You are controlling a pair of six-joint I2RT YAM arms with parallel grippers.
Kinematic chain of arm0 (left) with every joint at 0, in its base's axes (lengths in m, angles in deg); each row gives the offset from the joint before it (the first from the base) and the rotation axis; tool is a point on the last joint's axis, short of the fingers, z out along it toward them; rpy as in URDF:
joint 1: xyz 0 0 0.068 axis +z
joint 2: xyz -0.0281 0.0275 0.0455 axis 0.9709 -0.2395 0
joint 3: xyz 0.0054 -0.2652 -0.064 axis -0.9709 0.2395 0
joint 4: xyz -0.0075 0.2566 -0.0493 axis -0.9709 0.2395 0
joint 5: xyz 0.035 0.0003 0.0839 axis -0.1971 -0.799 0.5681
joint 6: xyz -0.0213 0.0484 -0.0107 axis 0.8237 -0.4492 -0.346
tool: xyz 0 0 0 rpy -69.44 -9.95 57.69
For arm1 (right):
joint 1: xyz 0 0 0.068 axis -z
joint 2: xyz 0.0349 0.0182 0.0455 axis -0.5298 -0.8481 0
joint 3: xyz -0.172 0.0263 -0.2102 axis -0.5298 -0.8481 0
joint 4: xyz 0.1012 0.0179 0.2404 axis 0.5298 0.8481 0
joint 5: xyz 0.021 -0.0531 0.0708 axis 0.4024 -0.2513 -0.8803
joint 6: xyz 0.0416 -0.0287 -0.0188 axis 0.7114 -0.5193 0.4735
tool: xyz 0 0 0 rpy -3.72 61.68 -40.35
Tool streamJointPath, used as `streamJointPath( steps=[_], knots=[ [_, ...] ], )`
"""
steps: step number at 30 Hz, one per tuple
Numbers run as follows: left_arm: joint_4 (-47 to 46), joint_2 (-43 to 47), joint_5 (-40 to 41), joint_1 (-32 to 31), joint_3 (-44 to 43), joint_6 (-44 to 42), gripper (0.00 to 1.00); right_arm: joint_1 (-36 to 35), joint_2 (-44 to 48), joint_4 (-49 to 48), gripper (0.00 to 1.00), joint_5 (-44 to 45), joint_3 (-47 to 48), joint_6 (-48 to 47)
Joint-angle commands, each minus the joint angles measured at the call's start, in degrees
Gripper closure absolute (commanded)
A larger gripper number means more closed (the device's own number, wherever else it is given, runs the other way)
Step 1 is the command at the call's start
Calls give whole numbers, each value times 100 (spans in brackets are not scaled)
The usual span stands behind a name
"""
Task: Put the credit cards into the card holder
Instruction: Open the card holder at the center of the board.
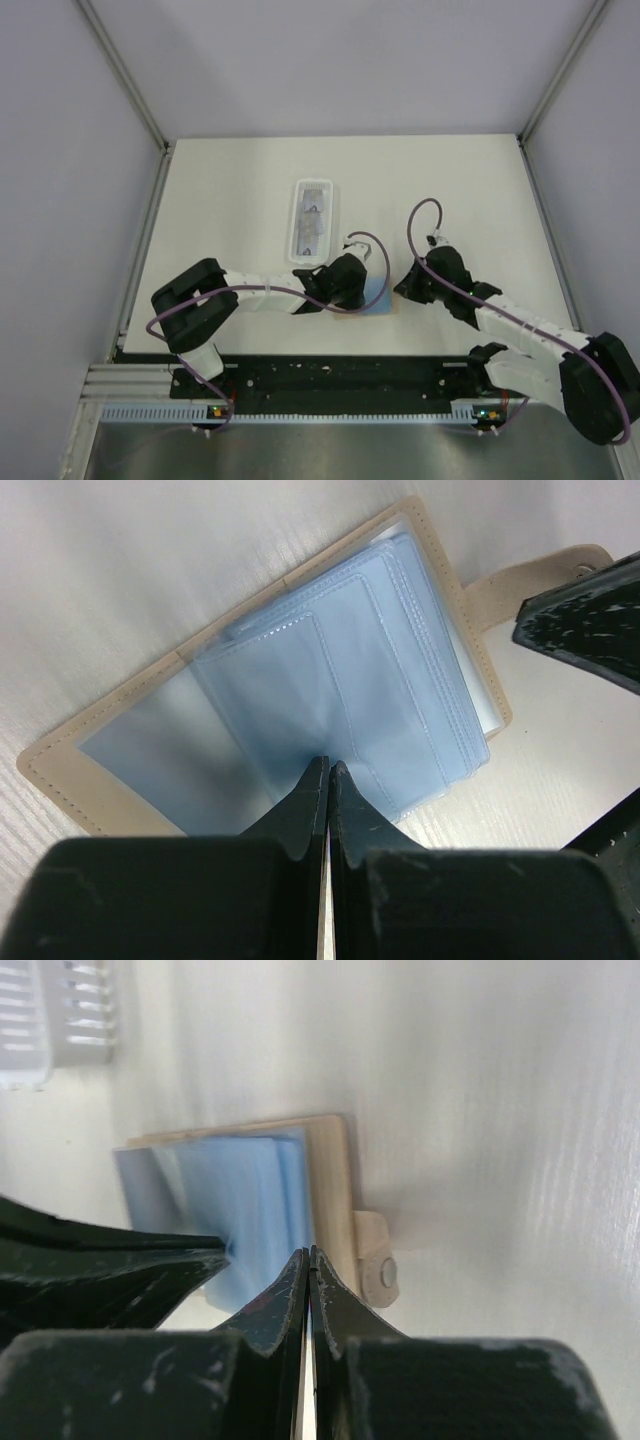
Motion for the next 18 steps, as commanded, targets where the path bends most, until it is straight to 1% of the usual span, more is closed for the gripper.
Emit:
streamJointPath(
  steps=[1,4,5,8,13,18],
  knots=[
    [231,-81,48,38,100,-30,100,47,539,-240,100,-341,122,-442],
    [231,-99,39,29,74,-38,100,38,549,-476,100,-762,184,-531],
    [231,-116,39,29,74,-38,100,29,488,-495,100,-903,193,-522],
    [222,-134,21,38,47,-38,100,-6,146,-942,100,-1246,193,-408],
    [205,-169,4,29,30,-21,100,-260,-417,-1399,100,-1405,228,-250],
    [205,-169,-23,38,12,-21,100,-445,-760,-1611,100,-1396,298,-153]
  ],
)
